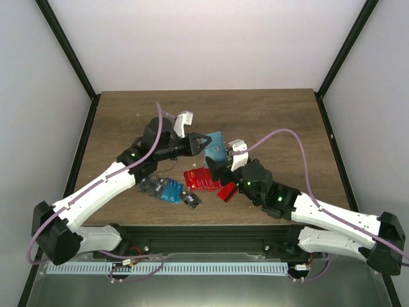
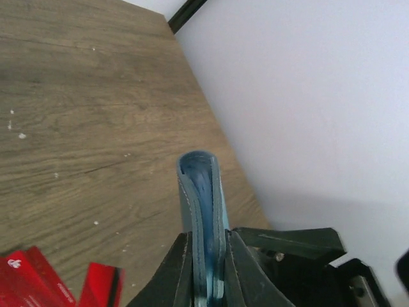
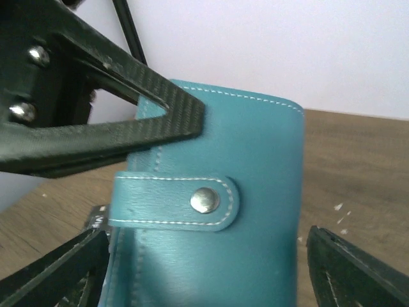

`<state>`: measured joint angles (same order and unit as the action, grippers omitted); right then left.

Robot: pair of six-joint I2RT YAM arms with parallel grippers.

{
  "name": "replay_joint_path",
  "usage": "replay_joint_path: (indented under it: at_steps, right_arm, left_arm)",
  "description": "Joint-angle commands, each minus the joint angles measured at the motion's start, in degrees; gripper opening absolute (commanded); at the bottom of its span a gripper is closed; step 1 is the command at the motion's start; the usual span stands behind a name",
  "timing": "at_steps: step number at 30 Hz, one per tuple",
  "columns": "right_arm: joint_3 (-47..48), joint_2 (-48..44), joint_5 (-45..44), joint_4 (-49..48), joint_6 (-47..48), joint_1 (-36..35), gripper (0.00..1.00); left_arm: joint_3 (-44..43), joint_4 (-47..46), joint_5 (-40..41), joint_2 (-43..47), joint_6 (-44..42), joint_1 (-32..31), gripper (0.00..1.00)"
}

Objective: Put the credit cards into the card holder

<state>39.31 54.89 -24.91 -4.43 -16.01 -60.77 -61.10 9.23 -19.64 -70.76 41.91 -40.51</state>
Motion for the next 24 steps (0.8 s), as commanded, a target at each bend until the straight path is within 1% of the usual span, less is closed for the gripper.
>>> replay_joint_path:
  at_steps: [1,2,4,6,8,9,11,14,16,20,22,24]
  right_arm:
    - [0.9,-2.3,-0.6,1.5,-1.3,0.0,0.96]
    - [0.7,-3.1,0.0,1.9,-1.9,0.1,0.99]
    - [0.3,-5.5,3.7,3.6,-3.5,1.9,1.0]
    - [0.2,-8.4,11.6,6.9,-5.6,6.8,1.0]
    - [0.1,-11.4,23.9,8.8,-6.8,14.7,1.0]
    - [0.0,-12.5,31.8,9.4,-7.1,18.5,1.0]
    - [0.0,-13.5,43.7,9.8,-7.1,25.0,1.0]
    - [0.2,-11.9,61.9,8.3,-7.8,32.2,0.99]
    - [-0.2,-10.2,71.0,5.3,-10.0,35.1,0.96]
    - [-2.1,-8.3,80.9,-3.4,-15.1,36.3,0.91]
    - [-2.8,-7.8,83.7,-7.3,-17.1,36.2,0.87]
    - [-3.7,-7.3,85.8,-10.8,-18.9,36.3,0.81]
  left_arm:
    - [-2.9,0.2,0.6,-2.8,-4.7,-0.1,0.04]
    - [-3.3,0.2,0.4,-3.1,-5.9,0.1,0.04]
    - [-3.8,0.1,-1.0,-3.4,-8.4,0.5,0.04]
    - [-4.2,-0.2,-4.6,-3.4,-10.8,1.6,0.04]
    - [-4.5,-1.6,-10.4,-3.2,-12.1,3.1,0.04]
    - [-4.6,-2.5,-13.5,-3.2,-12.4,3.9,0.04]
    - [-4.8,-4.1,-18.4,-2.9,-12.8,4.8,0.04]
    - [-5.5,-4.6,-22.8,-2.6,-13.7,5.0,0.04]
    - [-5.5,-5.4,-25.9,-2.1,-13.5,5.0,0.04]
    - [-4.6,-8.8,-32.2,-0.7,-11.9,5.0,0.04]
    - [-4.2,-9.9,-33.2,0.0,-11.2,5.0,0.04]
    - [-3.5,-11.6,-33.8,0.4,-10.2,5.0,0.04]
